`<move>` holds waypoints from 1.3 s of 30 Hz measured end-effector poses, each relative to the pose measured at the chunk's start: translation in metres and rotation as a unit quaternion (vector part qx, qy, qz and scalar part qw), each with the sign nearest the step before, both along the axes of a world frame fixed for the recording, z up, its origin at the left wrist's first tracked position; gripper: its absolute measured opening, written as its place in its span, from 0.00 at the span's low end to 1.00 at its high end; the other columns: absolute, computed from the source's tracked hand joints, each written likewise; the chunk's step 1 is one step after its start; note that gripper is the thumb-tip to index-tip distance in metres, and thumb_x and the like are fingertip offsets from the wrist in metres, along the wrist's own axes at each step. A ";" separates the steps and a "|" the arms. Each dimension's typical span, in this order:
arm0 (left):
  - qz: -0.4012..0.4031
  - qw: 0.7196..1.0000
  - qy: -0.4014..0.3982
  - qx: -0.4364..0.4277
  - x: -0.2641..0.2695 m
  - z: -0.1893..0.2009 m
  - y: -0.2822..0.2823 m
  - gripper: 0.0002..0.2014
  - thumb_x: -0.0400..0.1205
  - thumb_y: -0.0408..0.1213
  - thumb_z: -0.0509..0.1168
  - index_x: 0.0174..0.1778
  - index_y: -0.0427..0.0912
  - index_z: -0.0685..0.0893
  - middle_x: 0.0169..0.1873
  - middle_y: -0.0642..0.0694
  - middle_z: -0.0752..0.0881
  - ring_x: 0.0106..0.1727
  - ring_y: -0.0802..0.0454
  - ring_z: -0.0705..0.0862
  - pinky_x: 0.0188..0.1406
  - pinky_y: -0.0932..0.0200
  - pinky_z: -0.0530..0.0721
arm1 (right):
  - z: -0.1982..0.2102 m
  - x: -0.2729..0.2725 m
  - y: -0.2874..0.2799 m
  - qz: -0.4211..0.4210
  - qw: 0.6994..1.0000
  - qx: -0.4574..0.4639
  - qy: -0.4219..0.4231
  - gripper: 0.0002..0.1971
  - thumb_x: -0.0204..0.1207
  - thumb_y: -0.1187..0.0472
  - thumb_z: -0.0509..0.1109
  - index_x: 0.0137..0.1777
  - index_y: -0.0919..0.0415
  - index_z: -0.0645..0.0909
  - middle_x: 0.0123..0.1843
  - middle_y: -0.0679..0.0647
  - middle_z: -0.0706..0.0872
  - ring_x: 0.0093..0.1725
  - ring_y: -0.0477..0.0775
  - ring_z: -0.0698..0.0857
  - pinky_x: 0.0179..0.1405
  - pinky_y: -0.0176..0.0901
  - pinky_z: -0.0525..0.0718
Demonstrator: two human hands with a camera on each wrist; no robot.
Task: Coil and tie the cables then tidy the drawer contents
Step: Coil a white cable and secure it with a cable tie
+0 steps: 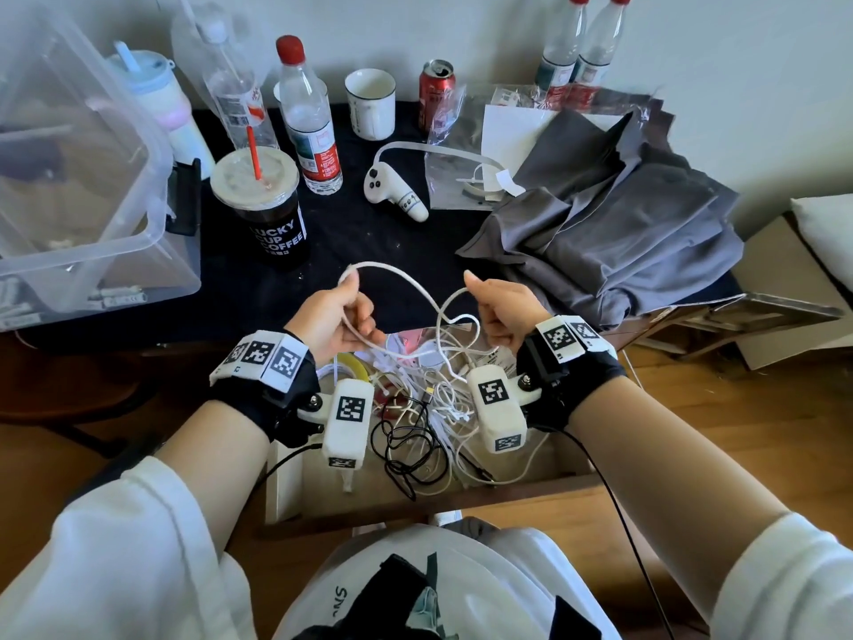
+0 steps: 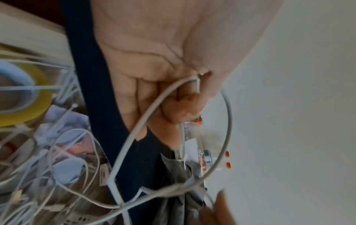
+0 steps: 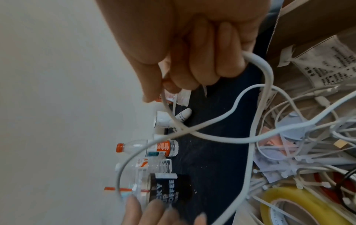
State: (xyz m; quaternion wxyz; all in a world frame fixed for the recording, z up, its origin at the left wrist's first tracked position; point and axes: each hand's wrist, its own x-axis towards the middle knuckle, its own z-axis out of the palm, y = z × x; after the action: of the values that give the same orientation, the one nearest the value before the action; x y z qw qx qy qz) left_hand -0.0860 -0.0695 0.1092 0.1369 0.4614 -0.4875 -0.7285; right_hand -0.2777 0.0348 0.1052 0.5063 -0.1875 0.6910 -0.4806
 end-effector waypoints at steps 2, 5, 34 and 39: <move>0.056 0.998 0.012 -0.007 0.006 -0.003 0.000 0.16 0.89 0.40 0.51 0.39 0.40 0.77 0.21 0.46 0.79 0.21 0.53 0.83 0.35 0.54 0.85 | -0.005 -0.008 0.004 -0.045 0.997 0.016 -0.057 0.24 0.82 0.53 0.62 0.26 0.56 0.59 0.14 0.46 0.62 0.11 0.43 0.58 0.12 0.29 0.55; 0.083 0.994 0.073 0.009 0.013 -0.006 -0.003 0.13 0.88 0.29 0.52 0.49 0.40 0.82 0.29 0.45 0.85 0.18 0.61 0.72 0.26 0.64 0.81 | -0.018 -0.019 0.014 -0.084 0.993 0.042 -0.074 0.21 0.84 0.56 0.58 0.28 0.60 0.66 0.19 0.51 0.71 0.09 0.42 0.60 0.10 0.26 0.55; 0.124 0.987 -0.013 0.097 0.006 0.004 -0.010 0.26 0.82 0.55 0.60 0.22 0.46 0.60 0.15 0.52 0.61 0.18 0.56 0.61 0.37 0.56 0.77 | -0.043 0.012 0.028 0.138 0.989 0.048 0.002 0.18 0.77 0.64 0.68 0.27 0.60 0.68 0.35 0.53 0.88 0.13 0.42 0.67 0.11 0.31 0.60; 0.163 0.975 -0.018 0.153 0.016 -0.003 -0.021 0.25 0.82 0.55 0.58 0.22 0.47 0.61 0.14 0.53 0.61 0.19 0.56 0.62 0.40 0.55 0.76 | -0.029 0.006 0.035 0.123 0.988 -0.043 -0.082 0.17 0.81 0.64 0.62 0.30 0.59 0.63 0.26 0.53 0.86 0.12 0.42 0.63 0.11 0.29 0.57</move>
State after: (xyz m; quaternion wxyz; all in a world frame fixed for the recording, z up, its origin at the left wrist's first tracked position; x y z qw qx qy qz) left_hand -0.0696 -0.0901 0.1066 0.1724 0.5633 -0.2912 -0.7538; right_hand -0.2721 0.0701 0.0760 0.6078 -0.2522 0.5979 -0.4577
